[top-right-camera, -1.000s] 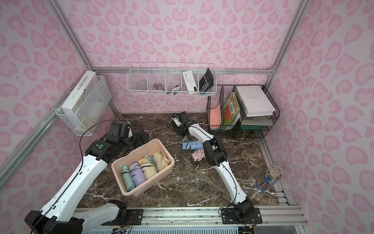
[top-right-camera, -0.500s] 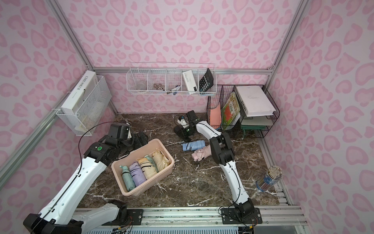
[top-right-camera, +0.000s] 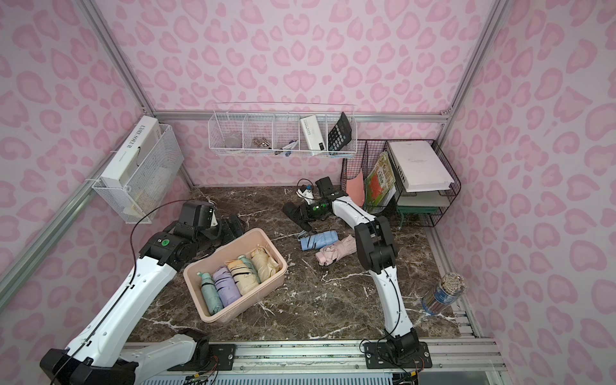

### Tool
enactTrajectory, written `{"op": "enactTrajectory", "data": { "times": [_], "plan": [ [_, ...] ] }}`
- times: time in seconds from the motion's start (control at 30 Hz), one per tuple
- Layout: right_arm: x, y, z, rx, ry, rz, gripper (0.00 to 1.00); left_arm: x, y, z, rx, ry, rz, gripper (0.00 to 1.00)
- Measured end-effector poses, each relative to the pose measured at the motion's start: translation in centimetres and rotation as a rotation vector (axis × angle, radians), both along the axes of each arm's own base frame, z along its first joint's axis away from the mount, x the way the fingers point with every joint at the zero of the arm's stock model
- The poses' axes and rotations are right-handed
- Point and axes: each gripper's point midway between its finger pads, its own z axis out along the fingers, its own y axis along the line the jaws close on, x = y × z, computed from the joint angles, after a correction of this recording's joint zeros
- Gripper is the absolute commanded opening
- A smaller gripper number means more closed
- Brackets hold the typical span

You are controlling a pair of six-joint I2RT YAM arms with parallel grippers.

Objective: Put the umbrella into the storage box
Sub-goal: Pick up the umbrella from the center of the board.

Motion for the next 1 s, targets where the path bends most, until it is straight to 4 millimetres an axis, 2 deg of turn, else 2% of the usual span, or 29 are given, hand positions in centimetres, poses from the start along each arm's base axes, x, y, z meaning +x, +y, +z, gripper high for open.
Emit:
{"op": "enactTrajectory", "data": {
  "times": [0.23,0.47,0.73,1.0],
  "plan": [
    [-4.9,-1.0,6.2,0.034,-0.125,0.065,0.0,-0.7,-2.2,1.4,-0.193,0.014,-0.011,0.98],
    [-9.6,-1.0,11.1,-0.001,-0.411,0.184,0.0,-2.1,-4.4,2.0,-0.413,0.055,-0.027,0.99],
    [-14.8,0.3,12.2,-0.063,-0.617,0.361,0.0,-2.0,-7.0,3.2,-0.592,0.063,-0.092,0.98],
    [-18.3,1.8,13.4,-0.05,-0.718,0.475,0.0,-1.7,-8.2,2.6,-0.622,0.075,-0.149,0.99]
  ]
}}
